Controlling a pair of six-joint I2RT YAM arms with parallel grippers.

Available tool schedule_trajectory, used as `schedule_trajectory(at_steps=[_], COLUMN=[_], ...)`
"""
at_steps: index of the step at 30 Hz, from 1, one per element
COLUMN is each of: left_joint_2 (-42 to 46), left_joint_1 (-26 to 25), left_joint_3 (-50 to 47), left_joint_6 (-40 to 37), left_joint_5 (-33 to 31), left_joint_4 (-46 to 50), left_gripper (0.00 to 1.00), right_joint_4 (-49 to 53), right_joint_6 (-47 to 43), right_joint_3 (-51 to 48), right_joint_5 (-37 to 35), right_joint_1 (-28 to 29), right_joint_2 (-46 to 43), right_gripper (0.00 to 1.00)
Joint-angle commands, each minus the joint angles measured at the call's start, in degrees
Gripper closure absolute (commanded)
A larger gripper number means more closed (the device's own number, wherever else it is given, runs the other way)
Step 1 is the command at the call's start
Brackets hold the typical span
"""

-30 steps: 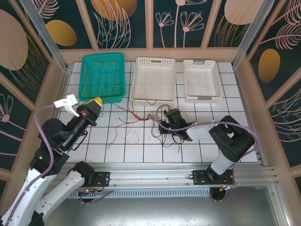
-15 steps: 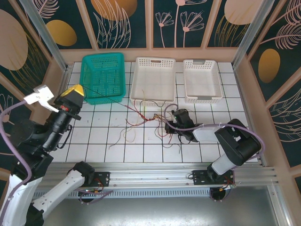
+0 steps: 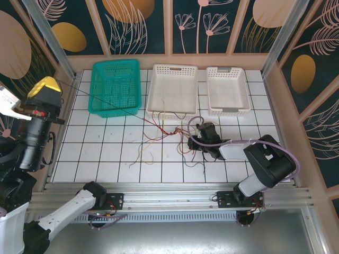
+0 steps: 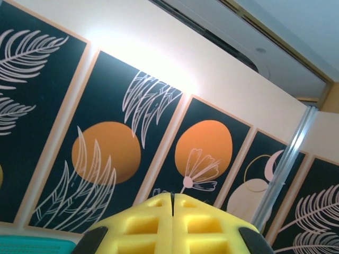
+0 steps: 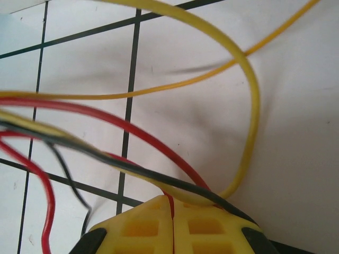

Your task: Untangle the cables

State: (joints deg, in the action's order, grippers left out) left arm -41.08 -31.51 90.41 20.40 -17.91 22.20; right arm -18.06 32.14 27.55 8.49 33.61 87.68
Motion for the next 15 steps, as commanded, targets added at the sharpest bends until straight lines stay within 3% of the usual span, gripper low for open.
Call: schedule_trajectory(at_steps=[1, 8, 12, 15], left_joint_2=[-1.62, -3.68, -4.69, -2.86], left_joint_1=[0.18, 0.13, 0.16, 0.20], left_joint_3=[4.88, 10.32, 9.17, 0.69], left_joint_6=[-3.58, -6.00, -3.27, 1.07], left_joint_5=[-3.62, -7.42, -2.74, 1.86], left_joint_4=[-3.45, -4.88, -2.78, -5.05], left_gripper=[1.00, 1.00, 1.00, 1.00], right_joint_4=[8.66, 8.78, 7.80, 7.41], right_joint_6=[0.82, 1.08, -0.21, -2.33], right_joint_3=[-2.06, -1.66, -1.55, -2.48], right_joint_5=[-6.36, -7.54, -6.82, -6.57], right_joint_1=[-1.95, -1.93, -1.28, -0.31], right_joint_2=[2.41, 3.61, 2.06, -5.00], right_gripper=[1.00, 1.00, 1.00, 0.97])
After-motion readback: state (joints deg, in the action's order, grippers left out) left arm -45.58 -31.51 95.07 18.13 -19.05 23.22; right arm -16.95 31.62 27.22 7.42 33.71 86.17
